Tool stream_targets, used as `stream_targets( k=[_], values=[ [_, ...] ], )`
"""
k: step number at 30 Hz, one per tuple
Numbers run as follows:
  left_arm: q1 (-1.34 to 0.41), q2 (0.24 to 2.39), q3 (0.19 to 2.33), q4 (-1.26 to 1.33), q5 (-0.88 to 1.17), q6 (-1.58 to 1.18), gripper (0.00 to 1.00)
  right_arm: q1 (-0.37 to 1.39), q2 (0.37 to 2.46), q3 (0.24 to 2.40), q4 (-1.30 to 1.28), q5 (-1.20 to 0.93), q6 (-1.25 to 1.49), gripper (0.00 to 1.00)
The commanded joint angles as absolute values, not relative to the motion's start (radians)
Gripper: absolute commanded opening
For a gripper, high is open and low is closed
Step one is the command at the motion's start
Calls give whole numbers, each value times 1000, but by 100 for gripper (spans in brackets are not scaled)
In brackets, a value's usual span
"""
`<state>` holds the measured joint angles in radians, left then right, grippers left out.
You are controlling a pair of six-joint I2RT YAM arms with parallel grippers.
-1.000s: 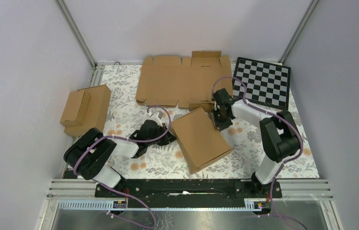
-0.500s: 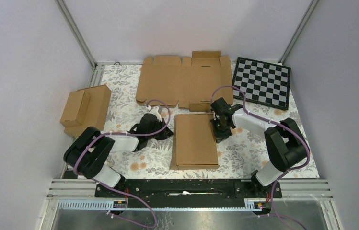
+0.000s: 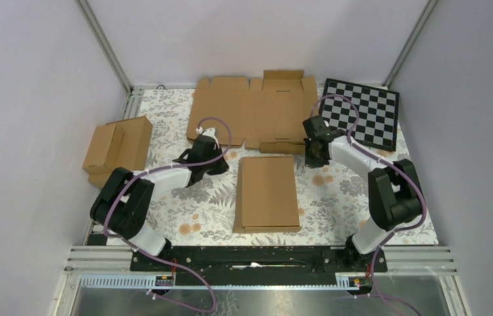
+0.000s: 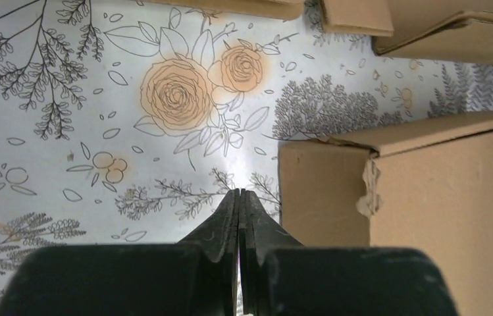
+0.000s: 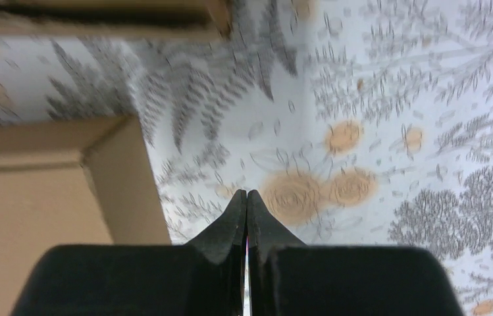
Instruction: Fold the paper box
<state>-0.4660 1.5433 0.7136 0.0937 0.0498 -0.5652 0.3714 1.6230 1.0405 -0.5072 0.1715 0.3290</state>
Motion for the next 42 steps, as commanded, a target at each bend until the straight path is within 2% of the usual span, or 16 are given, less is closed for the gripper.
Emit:
stream_targets(
  k=[1,8,16,20,24,28,31,35,42],
  values=[
    [-474,1618,788,93,11,-572,0,378,1732,1155,-474,138,324,0],
    [-580,1793,931,232,114,-651,0,454,1786,1166,-335,-178,354,0],
    [-531,1736,861,226,113,-628,0,395,1753,1119,-387,-84,311,0],
    [-481,1638,809,125,52,-562,0,371,1707,1081,-430,6,318,0],
    [-476,1438,755,-58,-88,-534,0,370,1590,992,-445,64,351,0],
    [-491,1229,671,-258,-66,-621,0,372,1418,889,-510,88,425,0],
    [-570,1092,591,-363,-43,-701,0,401,1286,803,-585,58,484,0],
    [-734,991,506,-428,-58,-860,0,600,1123,718,-665,132,627,0],
    [-958,1020,485,-472,-166,-1020,0,795,1145,670,-768,168,858,0]
  ],
)
